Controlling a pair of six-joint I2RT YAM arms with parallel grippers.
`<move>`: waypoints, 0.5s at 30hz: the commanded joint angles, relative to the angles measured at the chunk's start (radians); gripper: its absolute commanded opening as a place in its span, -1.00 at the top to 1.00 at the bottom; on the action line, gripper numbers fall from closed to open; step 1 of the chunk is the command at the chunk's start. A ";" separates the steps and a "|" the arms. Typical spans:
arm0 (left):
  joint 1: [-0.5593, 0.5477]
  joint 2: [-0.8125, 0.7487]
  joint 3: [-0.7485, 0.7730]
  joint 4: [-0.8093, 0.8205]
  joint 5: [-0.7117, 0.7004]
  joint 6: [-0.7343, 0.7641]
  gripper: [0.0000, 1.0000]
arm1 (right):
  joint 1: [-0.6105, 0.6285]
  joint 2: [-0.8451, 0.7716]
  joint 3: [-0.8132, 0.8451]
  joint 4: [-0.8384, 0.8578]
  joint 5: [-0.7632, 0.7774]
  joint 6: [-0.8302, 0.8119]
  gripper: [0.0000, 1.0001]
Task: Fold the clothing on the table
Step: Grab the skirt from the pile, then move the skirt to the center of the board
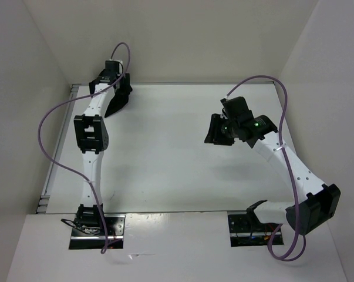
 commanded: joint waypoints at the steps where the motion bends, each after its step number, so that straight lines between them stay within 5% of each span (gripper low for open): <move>1: -0.004 0.080 0.105 -0.043 0.047 0.031 -0.75 | -0.001 0.007 0.067 -0.052 0.029 0.005 0.01; 3: -0.004 0.105 0.154 -0.077 0.092 0.021 -0.47 | -0.001 0.017 0.067 -0.061 0.029 -0.005 0.01; 4: -0.004 0.115 0.169 -0.077 0.103 0.021 -0.18 | -0.001 0.018 0.067 -0.061 0.029 -0.006 0.01; 5: -0.004 0.128 0.183 -0.095 0.103 0.002 0.89 | -0.001 0.018 0.067 -0.061 0.029 -0.006 0.01; 7: -0.004 0.119 0.223 -0.152 0.147 -0.034 1.00 | -0.001 0.027 0.067 -0.061 0.029 -0.006 0.01; 10: -0.058 0.021 0.280 -0.233 0.409 -0.057 1.00 | -0.001 0.027 0.042 -0.023 0.029 -0.016 0.01; 12: -0.117 -0.070 0.208 -0.261 0.539 -0.023 1.00 | -0.001 0.027 0.018 0.012 0.020 -0.025 0.01; 15: -0.263 -0.289 0.070 -0.229 0.540 0.006 1.00 | -0.001 0.038 -0.006 0.043 0.011 -0.026 0.01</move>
